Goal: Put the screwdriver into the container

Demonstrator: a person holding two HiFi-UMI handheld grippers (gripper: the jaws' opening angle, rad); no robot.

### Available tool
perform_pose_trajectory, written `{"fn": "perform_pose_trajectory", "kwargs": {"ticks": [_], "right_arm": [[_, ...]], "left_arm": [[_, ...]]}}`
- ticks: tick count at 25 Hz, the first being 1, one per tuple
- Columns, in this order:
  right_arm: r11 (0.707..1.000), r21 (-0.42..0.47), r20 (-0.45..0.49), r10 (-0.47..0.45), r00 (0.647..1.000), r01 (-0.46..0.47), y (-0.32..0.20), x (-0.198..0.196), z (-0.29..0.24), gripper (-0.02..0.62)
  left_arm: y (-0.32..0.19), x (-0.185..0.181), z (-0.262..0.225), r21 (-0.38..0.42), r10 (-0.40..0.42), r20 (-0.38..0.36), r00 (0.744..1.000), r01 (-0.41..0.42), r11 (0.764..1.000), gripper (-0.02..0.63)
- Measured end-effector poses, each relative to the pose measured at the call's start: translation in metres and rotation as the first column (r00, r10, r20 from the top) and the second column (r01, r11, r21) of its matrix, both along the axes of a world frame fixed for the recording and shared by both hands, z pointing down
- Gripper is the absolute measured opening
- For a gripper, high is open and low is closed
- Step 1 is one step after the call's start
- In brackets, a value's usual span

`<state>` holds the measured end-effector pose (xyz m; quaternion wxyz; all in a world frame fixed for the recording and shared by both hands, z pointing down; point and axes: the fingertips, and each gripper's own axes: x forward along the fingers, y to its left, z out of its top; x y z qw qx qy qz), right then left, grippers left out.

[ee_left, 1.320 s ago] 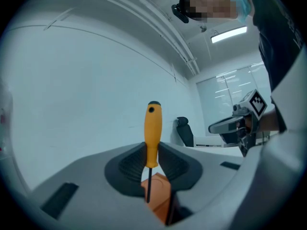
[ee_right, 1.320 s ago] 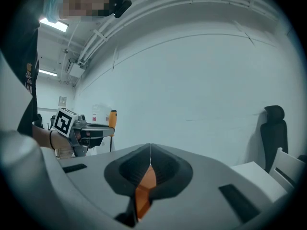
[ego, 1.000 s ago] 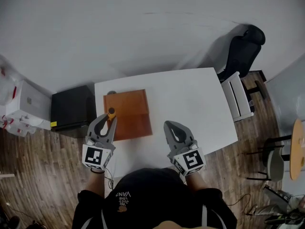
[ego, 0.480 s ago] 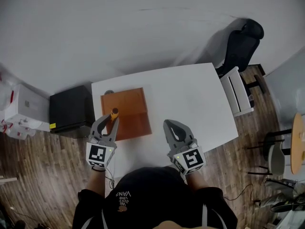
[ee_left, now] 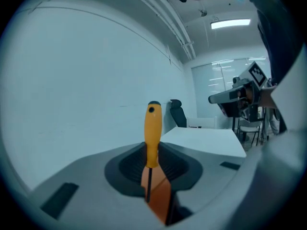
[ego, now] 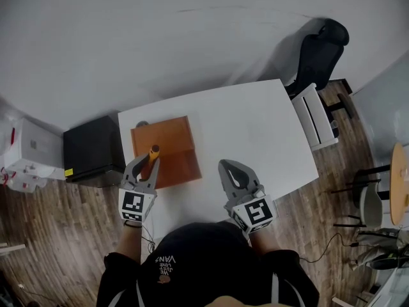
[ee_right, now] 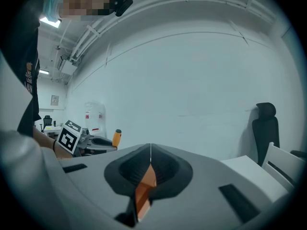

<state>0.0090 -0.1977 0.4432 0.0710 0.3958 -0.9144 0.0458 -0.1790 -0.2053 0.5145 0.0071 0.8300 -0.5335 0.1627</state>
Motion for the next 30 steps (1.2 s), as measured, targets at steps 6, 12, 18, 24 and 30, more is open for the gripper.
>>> {"fn": "perform_pose_trajectory", "kwargs": {"ticks": [6, 12, 18, 24, 30], "right_arm": [[1.000, -0.002, -0.004, 0.007, 1.000, -0.007, 0.001, 0.004, 0.002, 0.012], [1.000, -0.007, -0.004, 0.013, 1.000, -0.013, 0.003, 0.005, 0.003, 0.012], [1.000, -0.011, -0.005, 0.017, 1.000, -0.017, 0.005, 0.005, 0.005, 0.012], [1.000, -0.011, -0.003, 0.024, 1.000, -0.024, 0.005, 0.007, 0.006, 0.012], [0.999, -0.013, -0.006, 0.033, 0.999, -0.033, 0.006, 0.009, 0.006, 0.012]], "left_arm": [[0.001, 0.006, 0.021, -0.046, 0.018, 0.021, 1.000, -0.017, 0.999, 0.080], [0.004, 0.011, 0.039, -0.086, 0.046, 0.053, 0.998, -0.042, 0.995, 0.081], [0.007, 0.014, 0.057, -0.127, 0.062, 0.086, 0.994, -0.051, 0.991, 0.080], [0.009, 0.015, 0.073, -0.168, 0.067, 0.088, 0.994, -0.052, 0.985, 0.080], [0.010, 0.014, 0.090, -0.209, 0.082, 0.108, 0.991, -0.058, 0.976, 0.081]]}}
